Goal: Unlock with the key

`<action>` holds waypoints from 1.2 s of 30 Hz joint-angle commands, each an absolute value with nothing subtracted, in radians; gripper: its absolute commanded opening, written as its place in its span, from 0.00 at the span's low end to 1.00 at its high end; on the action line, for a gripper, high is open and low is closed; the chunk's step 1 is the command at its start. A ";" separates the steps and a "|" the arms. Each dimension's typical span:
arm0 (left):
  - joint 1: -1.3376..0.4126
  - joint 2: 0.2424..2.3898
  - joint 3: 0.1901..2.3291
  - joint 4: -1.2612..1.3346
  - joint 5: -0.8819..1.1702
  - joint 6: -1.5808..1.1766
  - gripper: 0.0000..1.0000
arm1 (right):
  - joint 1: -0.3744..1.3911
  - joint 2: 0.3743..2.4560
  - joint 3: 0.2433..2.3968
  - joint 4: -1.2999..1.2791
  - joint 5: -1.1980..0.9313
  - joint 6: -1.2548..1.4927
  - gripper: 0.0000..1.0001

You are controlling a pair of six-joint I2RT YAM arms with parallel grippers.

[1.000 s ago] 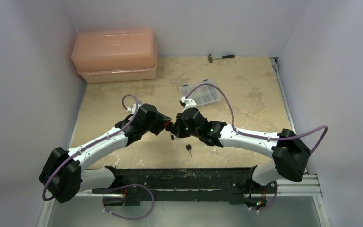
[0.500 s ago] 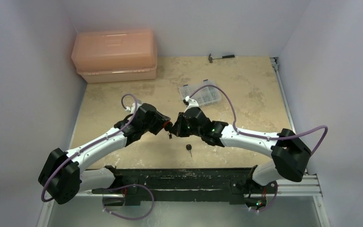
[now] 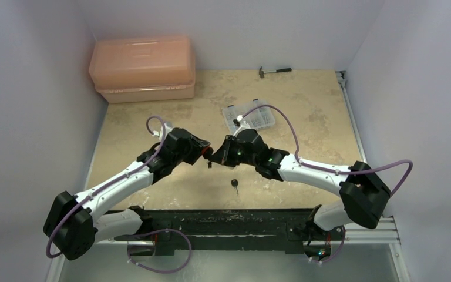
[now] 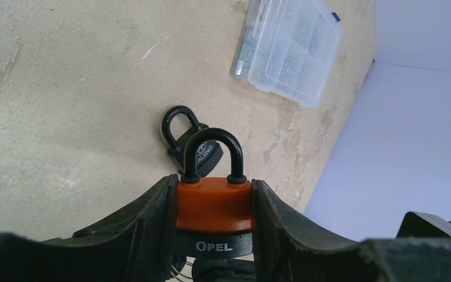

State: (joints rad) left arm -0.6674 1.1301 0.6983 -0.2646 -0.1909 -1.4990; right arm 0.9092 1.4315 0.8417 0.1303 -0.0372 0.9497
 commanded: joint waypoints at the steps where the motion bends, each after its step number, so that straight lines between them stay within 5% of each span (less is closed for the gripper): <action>1: -0.711 1.059 0.727 -0.138 0.034 -1.522 0.00 | 0.870 1.408 0.869 0.332 0.007 0.980 0.00; 36: -0.715 1.078 1.102 -0.169 0.043 -1.293 0.00 | 0.729 1.511 1.230 0.514 -0.248 0.781 0.00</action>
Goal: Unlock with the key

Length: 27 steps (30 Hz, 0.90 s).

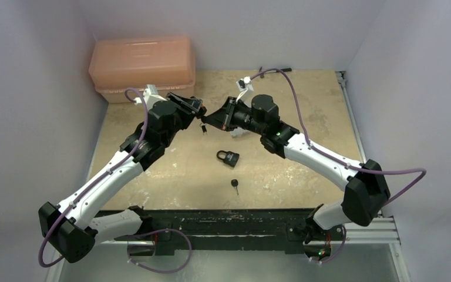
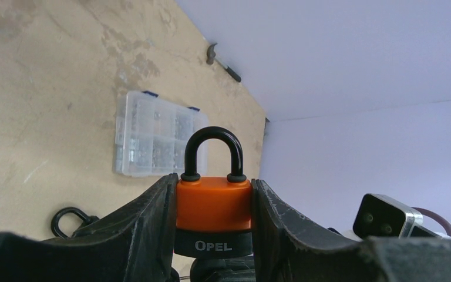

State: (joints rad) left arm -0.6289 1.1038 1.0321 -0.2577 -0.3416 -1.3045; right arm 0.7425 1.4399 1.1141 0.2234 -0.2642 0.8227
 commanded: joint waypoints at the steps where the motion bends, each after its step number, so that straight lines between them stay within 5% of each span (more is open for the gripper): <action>1: -0.715 1.073 1.108 -0.167 0.042 -1.280 0.00 | 0.729 1.517 1.243 0.519 -0.262 0.777 0.00; 21: -0.716 0.941 0.997 0.055 0.092 -1.143 0.00 | 0.698 1.567 1.301 0.731 -0.453 0.956 0.00; 27: -0.715 0.947 1.020 -0.018 -0.007 -1.146 0.00 | 0.698 1.525 1.306 0.581 -0.479 0.817 0.06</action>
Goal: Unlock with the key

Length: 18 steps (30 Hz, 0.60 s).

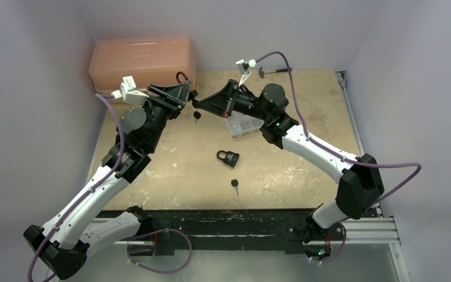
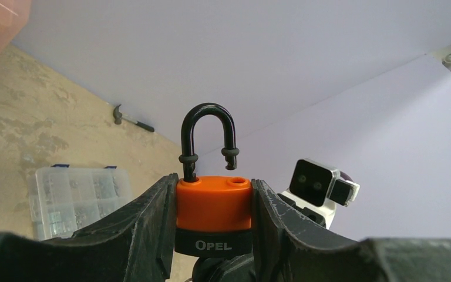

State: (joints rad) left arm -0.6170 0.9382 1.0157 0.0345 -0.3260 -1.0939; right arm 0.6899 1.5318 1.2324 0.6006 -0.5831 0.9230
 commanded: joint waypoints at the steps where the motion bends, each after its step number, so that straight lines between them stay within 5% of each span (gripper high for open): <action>1: -0.716 0.952 1.026 -0.050 -0.037 -1.147 0.00 | 0.698 1.505 1.299 0.509 -0.462 0.774 0.12; 7: -0.714 0.998 0.999 -0.057 -0.138 -1.199 0.00 | 0.698 1.386 1.252 0.231 -0.357 0.555 0.32; 18: -0.715 1.080 0.962 -0.015 -0.178 -1.274 0.00 | 0.709 1.202 1.113 0.089 -0.227 0.472 0.56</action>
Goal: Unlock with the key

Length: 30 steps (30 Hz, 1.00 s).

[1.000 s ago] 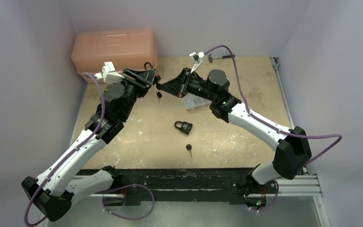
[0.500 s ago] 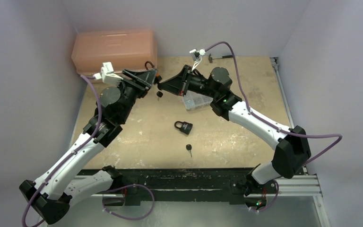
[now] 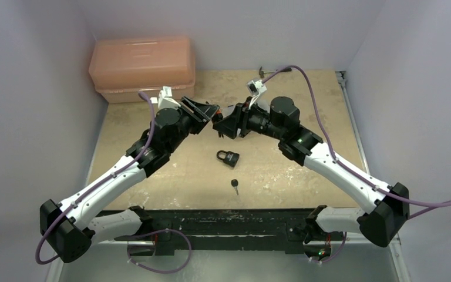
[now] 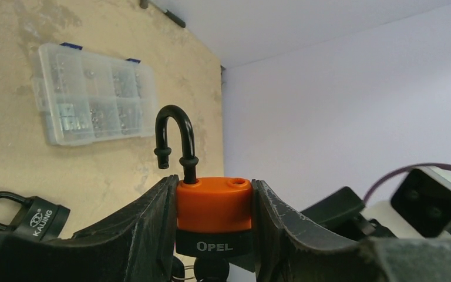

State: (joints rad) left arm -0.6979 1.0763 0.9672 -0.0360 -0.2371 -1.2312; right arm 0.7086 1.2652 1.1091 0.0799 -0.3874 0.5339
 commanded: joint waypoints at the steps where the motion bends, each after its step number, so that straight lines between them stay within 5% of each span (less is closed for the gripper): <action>1: -0.714 1.083 0.962 -0.015 -0.179 -1.276 0.00 | 0.709 1.195 1.119 0.059 -0.181 0.473 0.57; 7: -0.715 1.091 0.954 -0.015 -0.178 -1.298 0.00 | 0.709 1.204 1.149 0.005 -0.101 0.499 0.64; 30: -0.714 1.065 0.933 -0.066 -0.236 -1.376 0.00 | 0.740 1.172 1.041 0.063 -0.157 0.533 0.58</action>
